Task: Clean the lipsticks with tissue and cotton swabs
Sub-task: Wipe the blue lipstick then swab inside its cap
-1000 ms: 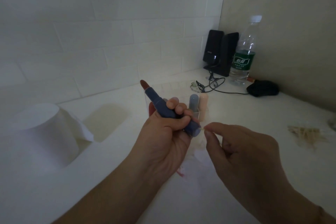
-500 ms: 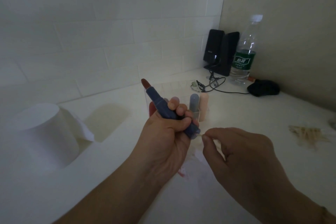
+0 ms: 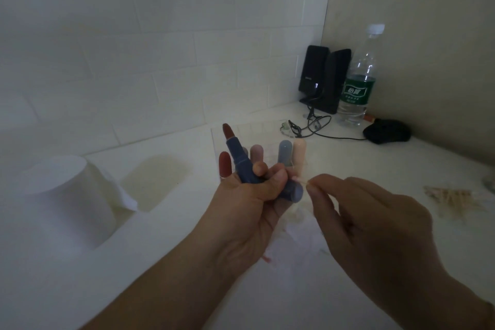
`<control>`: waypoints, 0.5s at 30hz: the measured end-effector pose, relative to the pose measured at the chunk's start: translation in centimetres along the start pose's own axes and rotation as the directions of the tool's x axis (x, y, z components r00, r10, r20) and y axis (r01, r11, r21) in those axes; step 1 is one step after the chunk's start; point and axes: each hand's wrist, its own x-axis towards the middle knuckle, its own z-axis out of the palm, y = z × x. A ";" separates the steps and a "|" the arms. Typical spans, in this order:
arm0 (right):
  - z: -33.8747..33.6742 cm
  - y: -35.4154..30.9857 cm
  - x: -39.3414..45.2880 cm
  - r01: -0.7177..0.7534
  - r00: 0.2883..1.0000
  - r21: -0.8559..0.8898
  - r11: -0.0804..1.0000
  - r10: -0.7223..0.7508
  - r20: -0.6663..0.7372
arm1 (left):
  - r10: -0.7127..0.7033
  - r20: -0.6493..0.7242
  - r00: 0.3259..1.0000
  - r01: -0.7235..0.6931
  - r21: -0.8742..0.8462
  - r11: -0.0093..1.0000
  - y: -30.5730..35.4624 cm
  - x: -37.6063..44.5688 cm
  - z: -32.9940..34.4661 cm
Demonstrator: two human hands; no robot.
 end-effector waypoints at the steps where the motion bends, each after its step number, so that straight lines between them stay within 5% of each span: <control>1: -0.4 -0.1 0.3 -0.029 0.999 0.082 0.996 0.030 -0.012 | -0.013 -0.010 1.000 0.012 -0.027 1.000 0.0 -0.1 0.0; 7: -0.6 0.9 0.6 -0.293 0.944 0.374 0.880 0.328 -0.031 | -0.062 -0.010 0.998 0.060 -0.138 0.989 0.7 -0.7 1.0; 15: -0.3 0.8 0.8 -0.252 0.965 0.466 0.848 0.254 0.060 | -0.076 -0.067 0.995 0.056 -0.262 0.964 0.9 -1.0 1.4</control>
